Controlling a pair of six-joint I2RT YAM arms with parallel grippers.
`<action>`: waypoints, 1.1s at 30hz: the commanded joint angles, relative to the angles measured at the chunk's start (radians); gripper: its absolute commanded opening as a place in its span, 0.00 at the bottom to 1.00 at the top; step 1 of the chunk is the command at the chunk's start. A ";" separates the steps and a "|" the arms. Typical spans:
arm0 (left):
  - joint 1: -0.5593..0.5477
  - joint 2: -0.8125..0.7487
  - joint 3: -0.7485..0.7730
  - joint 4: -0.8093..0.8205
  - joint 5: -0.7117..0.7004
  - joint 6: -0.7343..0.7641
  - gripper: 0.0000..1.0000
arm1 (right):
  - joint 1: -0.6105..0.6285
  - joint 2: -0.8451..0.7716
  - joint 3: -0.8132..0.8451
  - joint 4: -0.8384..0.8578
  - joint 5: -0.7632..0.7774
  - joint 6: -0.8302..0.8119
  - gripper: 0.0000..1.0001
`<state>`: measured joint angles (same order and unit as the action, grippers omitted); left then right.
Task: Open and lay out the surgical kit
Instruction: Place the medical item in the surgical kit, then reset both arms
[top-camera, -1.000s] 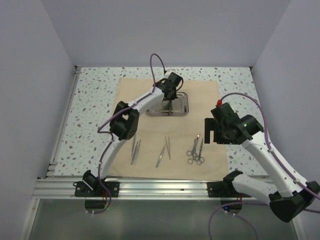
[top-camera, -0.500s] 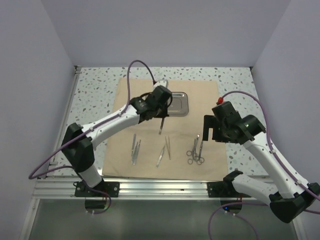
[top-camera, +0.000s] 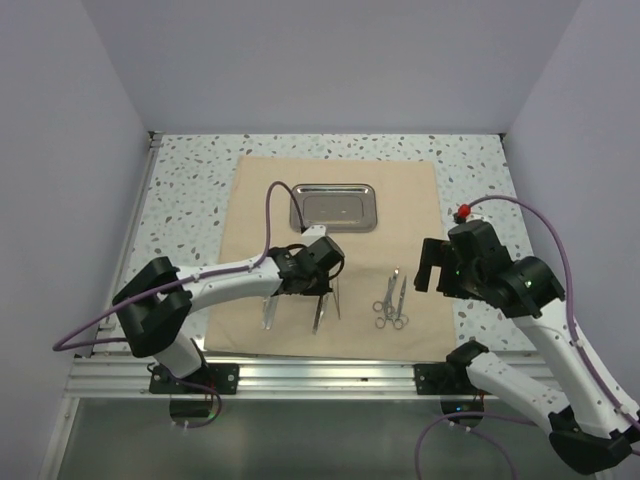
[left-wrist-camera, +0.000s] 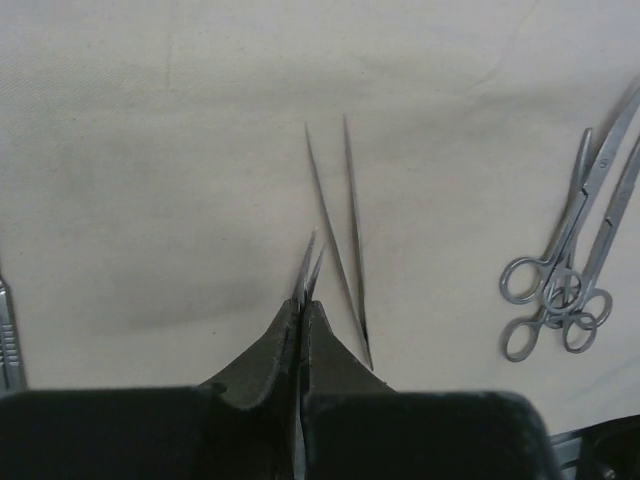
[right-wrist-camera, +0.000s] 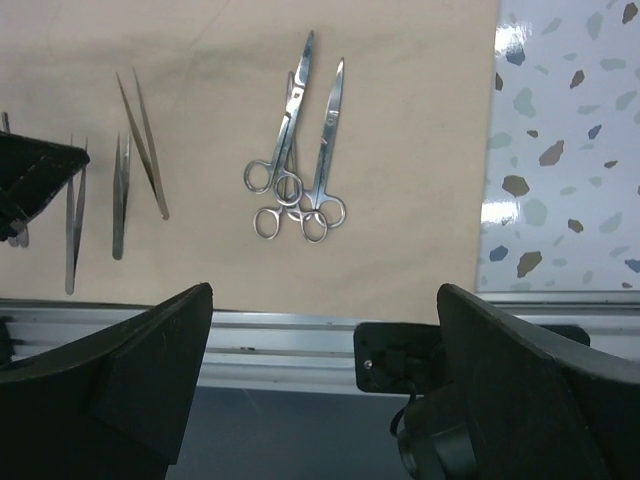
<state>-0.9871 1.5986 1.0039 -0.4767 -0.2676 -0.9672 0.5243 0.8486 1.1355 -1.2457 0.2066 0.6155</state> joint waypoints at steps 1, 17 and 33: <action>-0.021 0.032 0.068 0.064 -0.042 -0.062 0.00 | -0.001 -0.048 -0.022 -0.066 -0.023 0.039 0.99; -0.070 -0.055 0.323 -0.256 -0.238 -0.045 0.66 | -0.003 -0.183 0.014 -0.005 -0.058 0.096 0.98; 0.014 -0.502 0.455 -0.352 -0.703 0.343 0.88 | -0.003 -0.335 0.184 0.074 0.071 0.057 0.98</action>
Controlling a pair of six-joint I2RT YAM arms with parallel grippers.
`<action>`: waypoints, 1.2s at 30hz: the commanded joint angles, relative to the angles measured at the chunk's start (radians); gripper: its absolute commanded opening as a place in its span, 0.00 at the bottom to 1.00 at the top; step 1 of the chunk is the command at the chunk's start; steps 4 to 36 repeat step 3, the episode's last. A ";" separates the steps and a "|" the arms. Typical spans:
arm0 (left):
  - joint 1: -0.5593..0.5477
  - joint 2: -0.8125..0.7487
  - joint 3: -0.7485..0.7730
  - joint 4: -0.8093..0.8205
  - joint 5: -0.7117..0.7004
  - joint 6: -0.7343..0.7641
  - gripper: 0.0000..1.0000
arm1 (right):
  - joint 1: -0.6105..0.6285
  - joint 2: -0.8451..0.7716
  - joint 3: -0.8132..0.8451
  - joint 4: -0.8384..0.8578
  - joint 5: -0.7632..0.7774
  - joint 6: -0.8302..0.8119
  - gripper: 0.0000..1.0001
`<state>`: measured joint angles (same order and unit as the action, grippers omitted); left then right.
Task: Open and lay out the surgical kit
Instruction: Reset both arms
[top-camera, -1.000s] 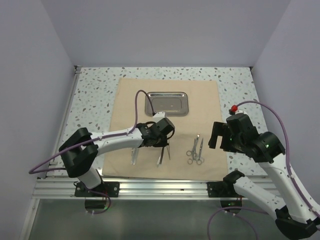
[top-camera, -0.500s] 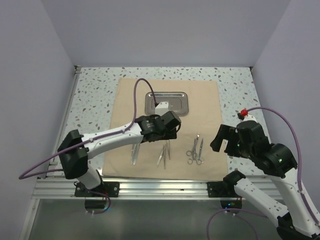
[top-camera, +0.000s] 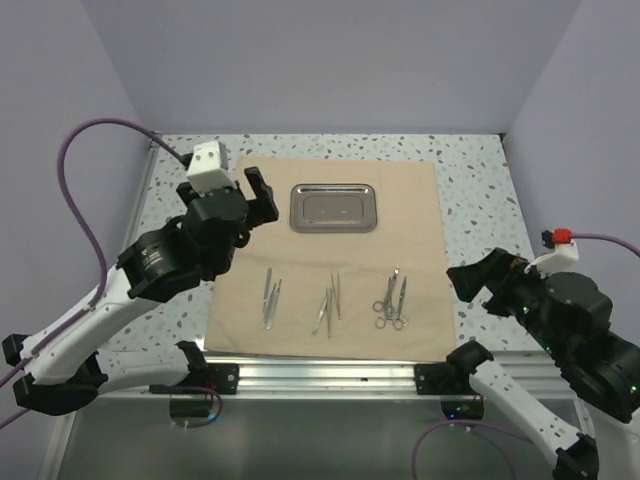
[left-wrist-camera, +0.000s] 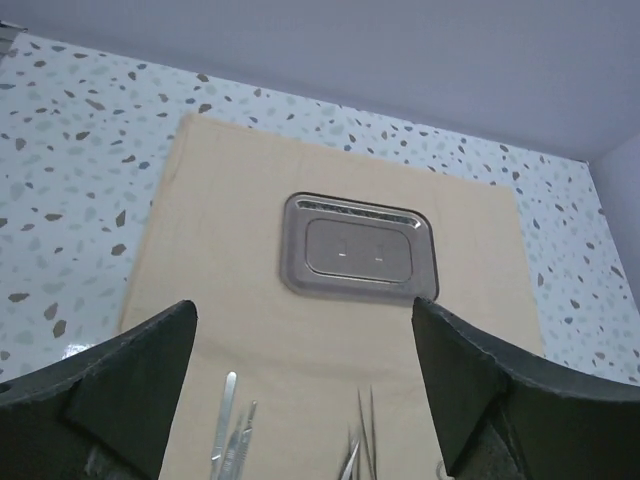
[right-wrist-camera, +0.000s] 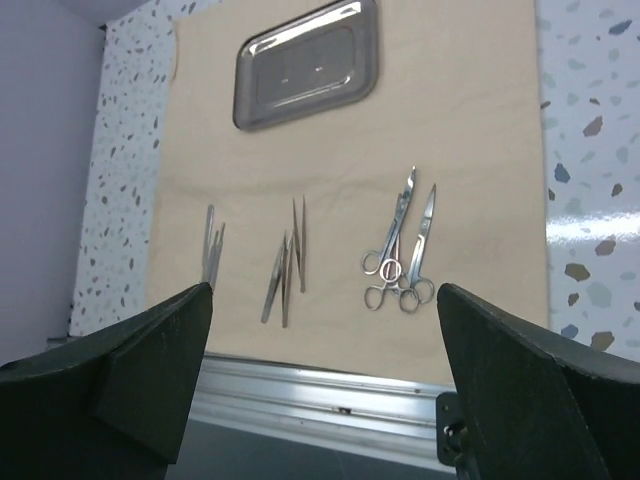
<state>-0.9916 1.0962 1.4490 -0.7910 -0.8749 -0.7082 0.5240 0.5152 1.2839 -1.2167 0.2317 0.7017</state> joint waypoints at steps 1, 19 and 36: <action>0.025 -0.016 0.001 -0.040 -0.108 0.090 0.94 | -0.002 0.011 0.040 0.055 0.038 -0.060 0.98; 0.045 -0.033 -0.021 -0.015 -0.107 0.127 1.00 | -0.001 0.028 0.054 0.051 0.055 -0.074 0.98; 0.045 -0.033 -0.021 -0.015 -0.107 0.127 1.00 | -0.001 0.028 0.054 0.051 0.055 -0.074 0.98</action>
